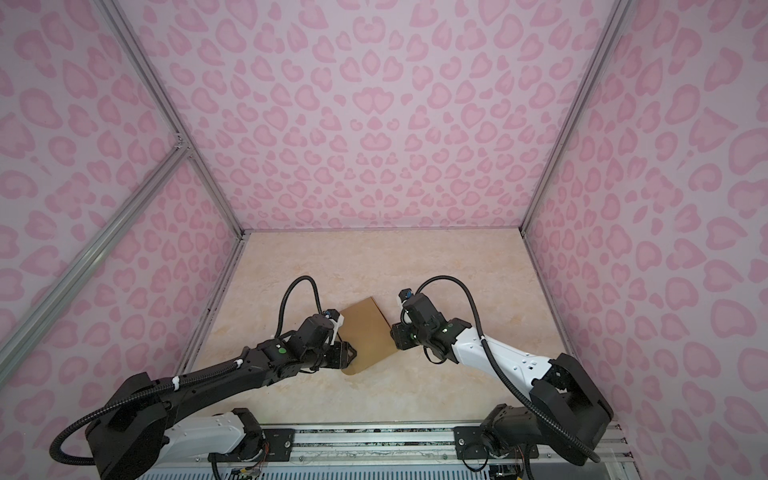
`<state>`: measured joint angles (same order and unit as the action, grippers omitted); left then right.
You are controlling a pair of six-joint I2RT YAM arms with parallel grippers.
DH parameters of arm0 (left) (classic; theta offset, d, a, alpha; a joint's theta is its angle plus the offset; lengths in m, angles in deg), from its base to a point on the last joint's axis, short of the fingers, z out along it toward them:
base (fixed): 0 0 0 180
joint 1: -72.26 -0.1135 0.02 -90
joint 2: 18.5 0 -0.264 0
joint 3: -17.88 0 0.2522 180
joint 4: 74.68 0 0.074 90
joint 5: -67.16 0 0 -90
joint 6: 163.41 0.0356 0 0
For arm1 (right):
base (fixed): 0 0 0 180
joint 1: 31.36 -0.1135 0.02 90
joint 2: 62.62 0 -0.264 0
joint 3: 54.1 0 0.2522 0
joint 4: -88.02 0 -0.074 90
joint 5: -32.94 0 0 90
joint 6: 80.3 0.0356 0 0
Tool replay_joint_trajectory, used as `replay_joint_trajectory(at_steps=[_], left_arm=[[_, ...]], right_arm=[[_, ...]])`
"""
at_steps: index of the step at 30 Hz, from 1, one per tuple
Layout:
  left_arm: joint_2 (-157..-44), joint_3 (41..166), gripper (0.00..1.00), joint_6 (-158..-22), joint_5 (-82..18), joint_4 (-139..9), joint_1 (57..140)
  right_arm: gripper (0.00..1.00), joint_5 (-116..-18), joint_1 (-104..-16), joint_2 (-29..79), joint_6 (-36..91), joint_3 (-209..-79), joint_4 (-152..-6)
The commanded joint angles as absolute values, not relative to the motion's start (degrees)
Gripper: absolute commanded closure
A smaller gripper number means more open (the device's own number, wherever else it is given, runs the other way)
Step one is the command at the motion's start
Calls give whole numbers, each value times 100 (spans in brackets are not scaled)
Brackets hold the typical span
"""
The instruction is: Fold the paper box
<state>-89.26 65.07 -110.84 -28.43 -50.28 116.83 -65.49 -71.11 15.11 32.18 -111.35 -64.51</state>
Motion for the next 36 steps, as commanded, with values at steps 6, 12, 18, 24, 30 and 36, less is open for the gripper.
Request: replay_joint_trajectory(at_steps=[6, 12, 18, 24, 30, 36], left_arm=[[-8877, 6429, 47, -10985, -2923, -5214, 11671], [-8905, 6335, 47, -10997, -2992, -5409, 11663], [-8987, 6298, 47, -11059, -3085, -5562, 11665], [-8943, 6260, 47, -11120, -3097, -5636, 11666], [-8936, 6249, 47, -11211, -3156, -5679, 11669], [-8703, 6181, 46, -11493, -3272, -5696, 11673]], right_arm=[[41, -7370, -7021, 1840, 3140, -10879, -7137], [40, -7710, -6988, 1997, 3220, -10670, -7590], [40, -7909, -6985, 2153, 3262, -10698, -7637], [41, -7941, -7045, 2087, 3304, -10693, -7548], [44, -8157, -7099, 2187, 3514, -10674, -7636], [48, -8049, -7142, 2188, 3466, -10680, -7555]])
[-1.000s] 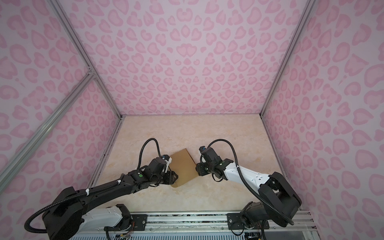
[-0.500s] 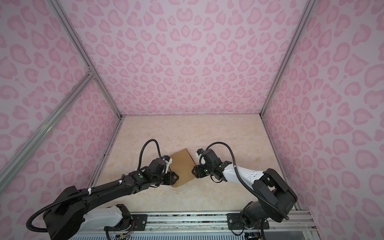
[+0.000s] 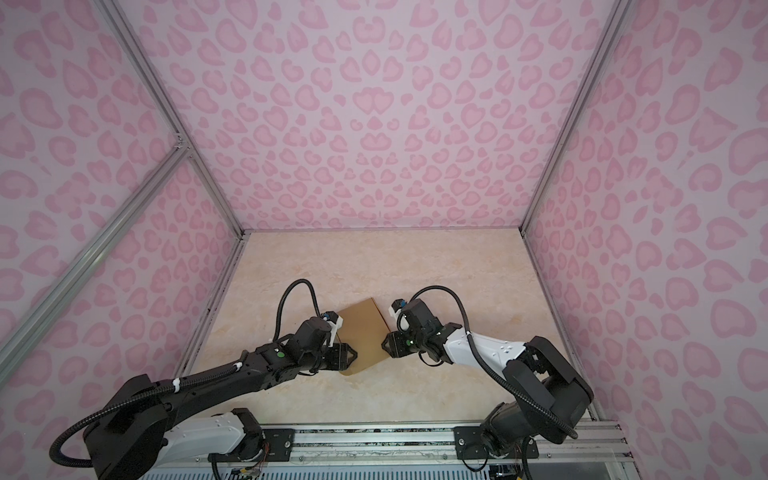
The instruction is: Fold the paper box
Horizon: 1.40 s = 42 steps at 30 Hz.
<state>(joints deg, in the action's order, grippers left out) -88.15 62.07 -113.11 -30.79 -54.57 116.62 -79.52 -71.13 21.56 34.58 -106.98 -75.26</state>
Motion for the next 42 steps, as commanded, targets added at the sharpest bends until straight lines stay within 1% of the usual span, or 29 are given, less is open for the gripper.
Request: replay_joint_trajectory(at_steps=[1, 9, 13, 29, 36, 42], left_arm=[[-8661, 6131, 47, -11587, -3298, -5720, 11673], [-8195, 5900, 46, -11887, -3201, -5609, 11689], [-8134, 5794, 46, -11925, -3235, -5602, 11681], [-8167, 5640, 46, -11950, -3282, -5843, 11688], [-8380, 5590, 46, -12073, -3322, -6071, 11818], [-8301, 5525, 46, -12153, -3243, -6107, 11847]], right_arm=[[49, -8053, -7135, 2205, 3465, -10678, -7561], [52, -8043, -7151, 2253, 3492, -10664, -7603], [53, -8037, -7145, 2254, 3492, -10669, -7594], [54, -8031, -7196, 2288, 3545, -10713, -7578], [54, -8013, -7258, 2359, 3585, -10785, -7557], [55, -8019, -7310, 2394, 3615, -10808, -7528]])
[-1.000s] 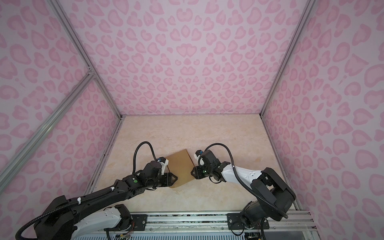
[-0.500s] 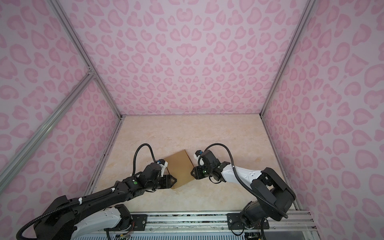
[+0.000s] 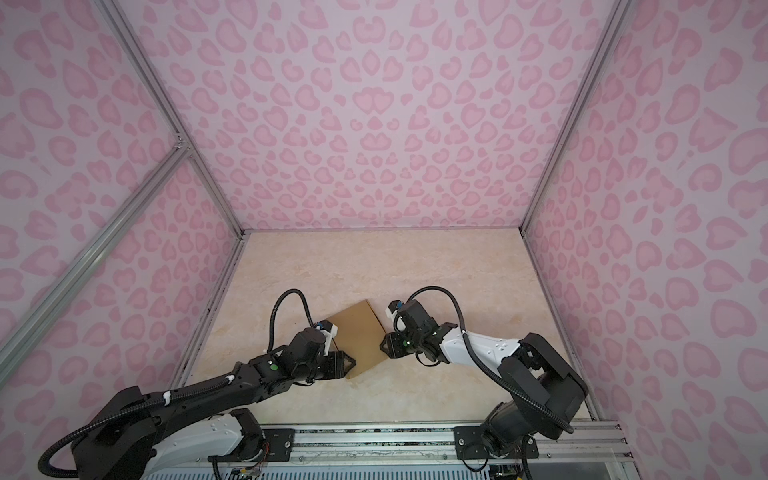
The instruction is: Fold the paper box
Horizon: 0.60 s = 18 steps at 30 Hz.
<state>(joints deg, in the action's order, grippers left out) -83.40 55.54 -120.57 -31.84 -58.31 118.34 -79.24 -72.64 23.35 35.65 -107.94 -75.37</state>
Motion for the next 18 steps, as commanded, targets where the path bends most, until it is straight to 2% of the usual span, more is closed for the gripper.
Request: replay_joint_trajectory(at_steps=[1, 18], left_arm=[[-8317, 5519, 46, -12179, -3245, -6155, 11849], [-8574, 5684, 46, -12577, -2924, -6483, 12130]], right_arm=[[55, -8007, -7326, 2395, 3620, -10814, -7518], [56, -7991, -7461, 2430, 3685, -10842, -7520]])
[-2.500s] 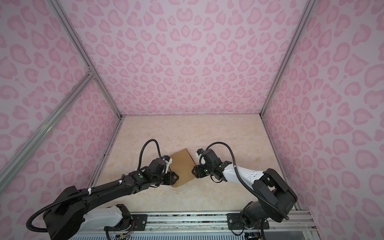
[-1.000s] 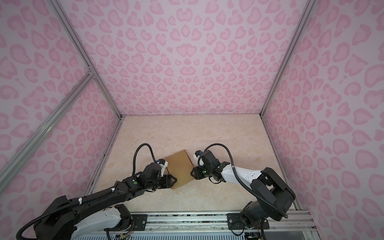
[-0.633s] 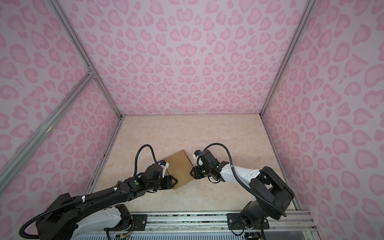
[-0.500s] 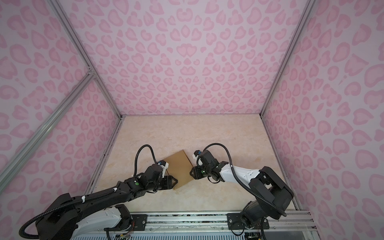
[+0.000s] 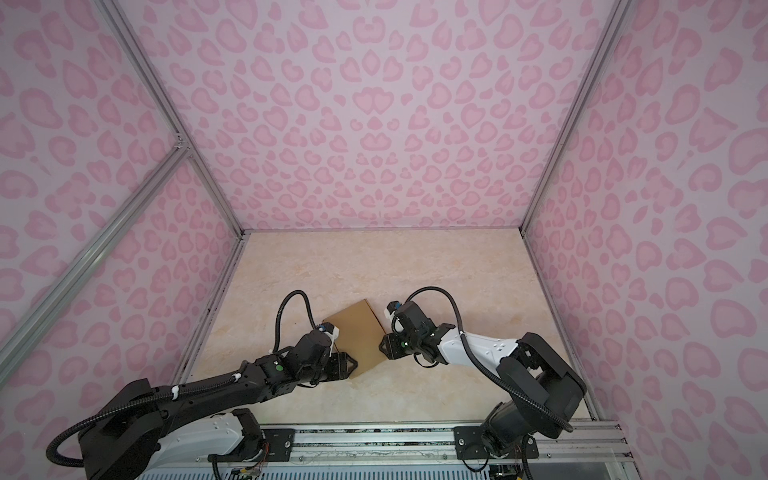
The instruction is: Fold the paper box
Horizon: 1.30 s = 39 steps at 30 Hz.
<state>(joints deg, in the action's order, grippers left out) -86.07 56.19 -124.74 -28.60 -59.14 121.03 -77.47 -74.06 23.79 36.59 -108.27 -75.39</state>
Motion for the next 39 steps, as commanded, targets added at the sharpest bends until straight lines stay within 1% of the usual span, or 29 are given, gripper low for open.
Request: replay_joint_trajectory(at_steps=[1, 13, 22, 39], left_arm=[[-8582, 5686, 46, -12586, -2921, -6499, 12130], [-8657, 5887, 49, -12740, -2736, -6425, 12148], [-8592, 6002, 45, -12956, -2606, -6274, 12218], [-8342, 5907, 45, -13082, -2561, -6032, 12228]], right_arm=[[56, -7991, -7460, 2418, 3694, -10846, -7519], [56, -7957, -7487, 2353, 3716, -10882, -7430], [56, -7902, -7482, 2358, 3704, -10907, -7367], [56, -7773, -7463, 2274, 3671, -11008, -7083]])
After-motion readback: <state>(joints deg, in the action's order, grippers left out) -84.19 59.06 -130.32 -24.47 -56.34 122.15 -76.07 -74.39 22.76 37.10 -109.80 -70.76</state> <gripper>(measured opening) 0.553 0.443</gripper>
